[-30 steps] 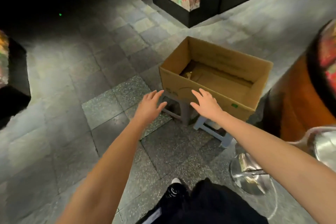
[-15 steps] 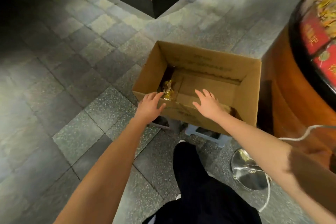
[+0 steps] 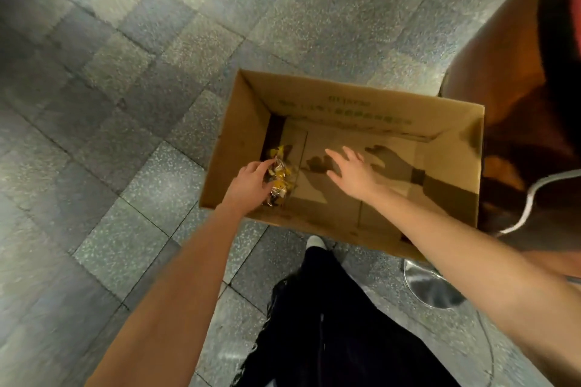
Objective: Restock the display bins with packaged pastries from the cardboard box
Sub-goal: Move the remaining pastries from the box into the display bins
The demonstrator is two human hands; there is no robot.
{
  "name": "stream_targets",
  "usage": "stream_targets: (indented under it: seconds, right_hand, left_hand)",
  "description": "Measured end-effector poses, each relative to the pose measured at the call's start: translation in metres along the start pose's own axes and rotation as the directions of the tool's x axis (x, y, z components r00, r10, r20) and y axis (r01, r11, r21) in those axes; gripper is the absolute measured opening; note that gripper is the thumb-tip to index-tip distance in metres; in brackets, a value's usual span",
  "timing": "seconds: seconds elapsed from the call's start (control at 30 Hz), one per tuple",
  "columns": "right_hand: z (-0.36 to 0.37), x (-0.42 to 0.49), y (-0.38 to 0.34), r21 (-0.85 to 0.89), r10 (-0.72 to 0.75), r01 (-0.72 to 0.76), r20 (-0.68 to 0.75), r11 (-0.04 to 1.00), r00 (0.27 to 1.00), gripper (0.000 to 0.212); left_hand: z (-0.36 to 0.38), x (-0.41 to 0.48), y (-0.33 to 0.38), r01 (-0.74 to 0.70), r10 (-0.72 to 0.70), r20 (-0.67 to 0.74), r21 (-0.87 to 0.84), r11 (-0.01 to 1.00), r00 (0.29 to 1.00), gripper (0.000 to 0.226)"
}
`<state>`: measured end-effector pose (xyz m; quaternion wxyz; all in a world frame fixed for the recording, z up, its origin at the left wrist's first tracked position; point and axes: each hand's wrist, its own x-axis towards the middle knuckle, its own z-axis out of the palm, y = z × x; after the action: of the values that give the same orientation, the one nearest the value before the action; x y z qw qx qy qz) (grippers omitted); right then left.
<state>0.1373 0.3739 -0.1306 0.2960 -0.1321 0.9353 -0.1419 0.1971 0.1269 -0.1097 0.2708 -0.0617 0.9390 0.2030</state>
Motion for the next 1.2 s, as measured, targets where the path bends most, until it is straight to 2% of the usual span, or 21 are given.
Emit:
stream_targets:
  seconds: [0.17, 0.3, 0.57, 0.8, 0.97, 1.2]
  right_hand:
    - [0.015, 0.051, 0.0, -0.042, -0.025, 0.027, 0.03, 0.999, 0.999, 0.058]
    - [0.036, 0.097, -0.002, 0.004, -0.061, 0.061, 0.097, 0.998, 0.993, 0.059]
    - [0.099, 0.174, 0.001, 0.217, -0.099, 0.065, 0.147, 0.974, 0.984, 0.054]
    - [0.155, 0.221, -0.018, 0.341, -0.263, 0.174, 0.236, 0.924, 0.936, 0.055]
    - [0.174, 0.246, -0.036, 0.406, -0.256, 0.153, 0.214, 0.901, 0.943, 0.058]
    - [0.181, 0.235, -0.027, 0.482, -0.204, 0.184, -0.012, 0.857, 0.979, 0.052]
  left_hand:
    - [0.021, 0.037, -0.017, 0.03, -0.028, 0.094, -0.02, 0.999, 0.995, 0.058]
    - [0.04, 0.074, -0.032, 0.064, -0.059, 0.143, -0.033, 0.997, 0.988, 0.063]
    - [0.086, 0.116, -0.072, 0.096, -0.07, 0.219, -0.112, 0.989, 0.973, 0.066]
    - [0.108, 0.129, -0.095, 0.114, -0.074, 0.198, -0.197, 0.974, 0.977, 0.064]
    - [0.119, 0.143, -0.104, 0.146, -0.099, 0.218, -0.209, 0.967, 0.971, 0.062]
    - [0.127, 0.152, -0.111, 0.185, -0.125, 0.262, -0.219, 0.958, 0.957, 0.067]
